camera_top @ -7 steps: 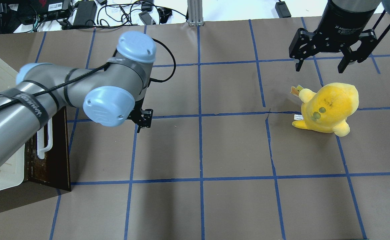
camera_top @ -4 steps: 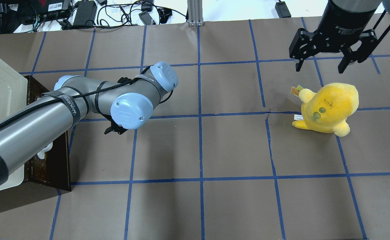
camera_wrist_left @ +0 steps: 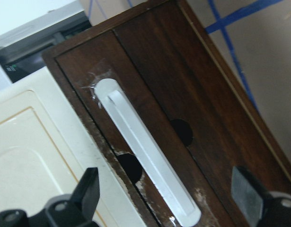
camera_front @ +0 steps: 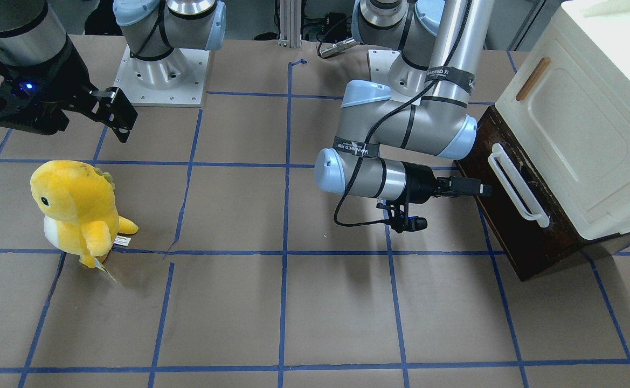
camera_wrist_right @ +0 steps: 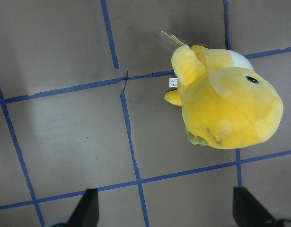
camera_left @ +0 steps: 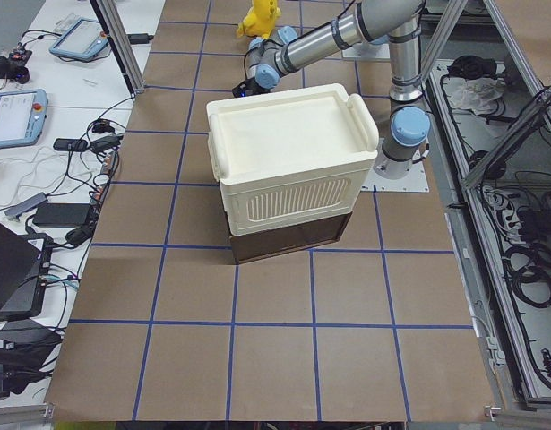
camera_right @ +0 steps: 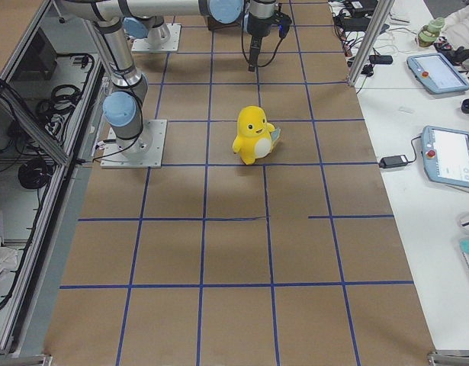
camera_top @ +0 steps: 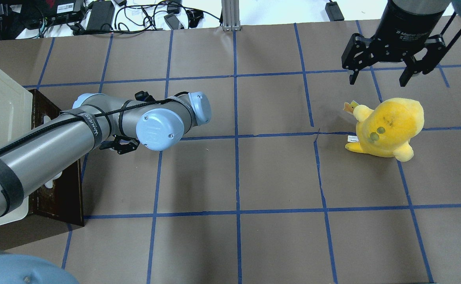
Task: Pull drawer sideways
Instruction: 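Move the left gripper down to the white bar handle of the wooden drawer, then close the left gripper around the white drawer handle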
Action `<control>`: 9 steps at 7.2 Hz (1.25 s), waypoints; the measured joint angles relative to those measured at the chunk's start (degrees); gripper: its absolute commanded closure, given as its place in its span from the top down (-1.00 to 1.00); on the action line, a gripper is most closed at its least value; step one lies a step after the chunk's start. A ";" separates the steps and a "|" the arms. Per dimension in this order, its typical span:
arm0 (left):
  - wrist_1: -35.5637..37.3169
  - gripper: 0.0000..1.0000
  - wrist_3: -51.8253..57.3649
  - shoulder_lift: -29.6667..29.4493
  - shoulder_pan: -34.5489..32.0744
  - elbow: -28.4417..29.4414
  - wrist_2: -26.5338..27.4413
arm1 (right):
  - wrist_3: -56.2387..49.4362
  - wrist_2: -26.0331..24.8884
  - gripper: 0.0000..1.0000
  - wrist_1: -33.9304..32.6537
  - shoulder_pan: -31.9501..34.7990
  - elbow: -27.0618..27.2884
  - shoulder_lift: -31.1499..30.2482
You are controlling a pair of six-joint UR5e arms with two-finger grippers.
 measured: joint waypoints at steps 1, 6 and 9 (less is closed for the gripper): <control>-0.49 1.00 -0.63 -0.40 1.53 -0.06 0.85 | 0.00 0.00 1.00 0.00 0.00 0.00 0.00; -2.28 0.85 -1.48 -0.55 9.67 -0.36 1.80 | 0.00 0.00 1.00 0.00 -0.02 0.00 0.00; -2.31 0.20 -4.10 -1.23 10.34 -0.86 1.18 | 0.00 0.00 1.00 0.00 -0.04 0.00 0.00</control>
